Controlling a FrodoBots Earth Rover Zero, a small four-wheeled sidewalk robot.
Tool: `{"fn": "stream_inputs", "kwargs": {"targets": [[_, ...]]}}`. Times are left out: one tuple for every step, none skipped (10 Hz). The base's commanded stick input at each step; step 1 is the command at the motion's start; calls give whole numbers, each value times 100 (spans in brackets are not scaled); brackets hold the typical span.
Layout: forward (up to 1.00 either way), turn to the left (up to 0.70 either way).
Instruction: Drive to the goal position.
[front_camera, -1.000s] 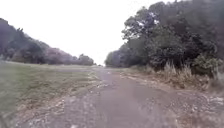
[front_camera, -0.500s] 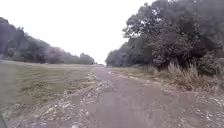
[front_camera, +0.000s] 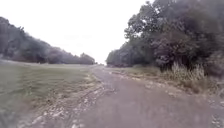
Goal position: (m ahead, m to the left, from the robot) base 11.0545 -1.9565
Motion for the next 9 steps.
{"fn": "stream_inputs", "kwargs": {"targets": [[60,-3],[60,-13],[60,-14],[60,-14],[60,-14],[60,-14],[60,-14],[60,-14],[60,-14]]}}
